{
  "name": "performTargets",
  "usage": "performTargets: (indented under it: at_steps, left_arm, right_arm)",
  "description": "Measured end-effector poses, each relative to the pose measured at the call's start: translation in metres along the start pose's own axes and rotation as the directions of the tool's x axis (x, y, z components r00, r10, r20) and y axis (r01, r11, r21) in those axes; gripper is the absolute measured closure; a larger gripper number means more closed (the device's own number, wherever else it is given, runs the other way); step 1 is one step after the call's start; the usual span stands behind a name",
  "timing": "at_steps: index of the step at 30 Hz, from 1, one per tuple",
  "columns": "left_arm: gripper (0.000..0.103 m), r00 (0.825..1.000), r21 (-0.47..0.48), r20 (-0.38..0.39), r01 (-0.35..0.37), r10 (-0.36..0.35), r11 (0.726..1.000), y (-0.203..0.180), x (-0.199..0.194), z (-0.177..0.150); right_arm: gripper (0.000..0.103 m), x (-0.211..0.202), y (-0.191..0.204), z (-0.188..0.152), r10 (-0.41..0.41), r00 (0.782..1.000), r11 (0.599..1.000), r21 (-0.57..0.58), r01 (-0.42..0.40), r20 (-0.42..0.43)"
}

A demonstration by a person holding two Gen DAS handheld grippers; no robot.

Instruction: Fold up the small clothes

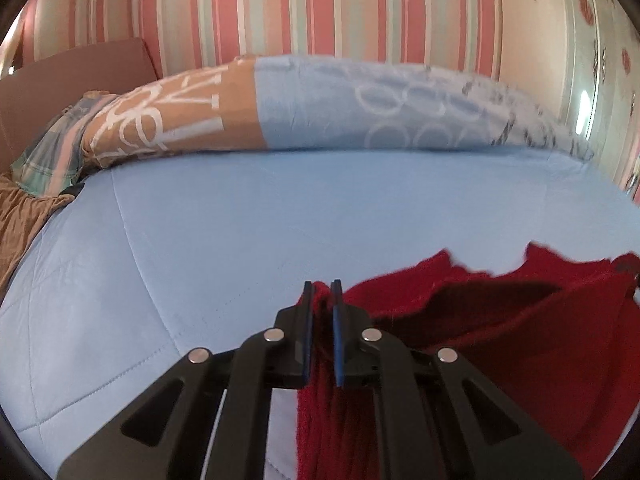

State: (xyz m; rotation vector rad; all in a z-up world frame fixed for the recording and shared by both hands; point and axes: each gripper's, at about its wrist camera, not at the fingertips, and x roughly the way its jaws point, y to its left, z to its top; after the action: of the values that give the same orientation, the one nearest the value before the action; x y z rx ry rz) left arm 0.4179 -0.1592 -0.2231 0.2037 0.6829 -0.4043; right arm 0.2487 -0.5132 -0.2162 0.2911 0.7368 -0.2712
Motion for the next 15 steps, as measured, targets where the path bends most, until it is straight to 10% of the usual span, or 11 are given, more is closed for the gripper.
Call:
performTargets:
  at_steps: [8, 10, 15]
  left_arm:
    - [0.089, 0.999, 0.014, -0.053, 0.006, -0.005, 1.0, 0.0, 0.019, 0.001]
    - [0.05, 0.999, 0.016, -0.031, 0.01, -0.01, 1.0, 0.002, 0.007, 0.004]
    - [0.029, 0.999, -0.016, 0.043, 0.007, -0.006, 1.0, 0.023, -0.036, 0.013]
  right_arm:
    - [0.084, 0.014, -0.001, 0.008, 0.039, 0.998, 0.999, -0.003, -0.039, -0.054]
    - [0.065, 0.0, -0.002, 0.009, 0.096, 0.995, 0.995, 0.004, -0.096, -0.033]
    - [0.033, -0.054, -0.006, 0.009, 0.136, 0.987, 0.991, -0.027, -0.134, 0.091]
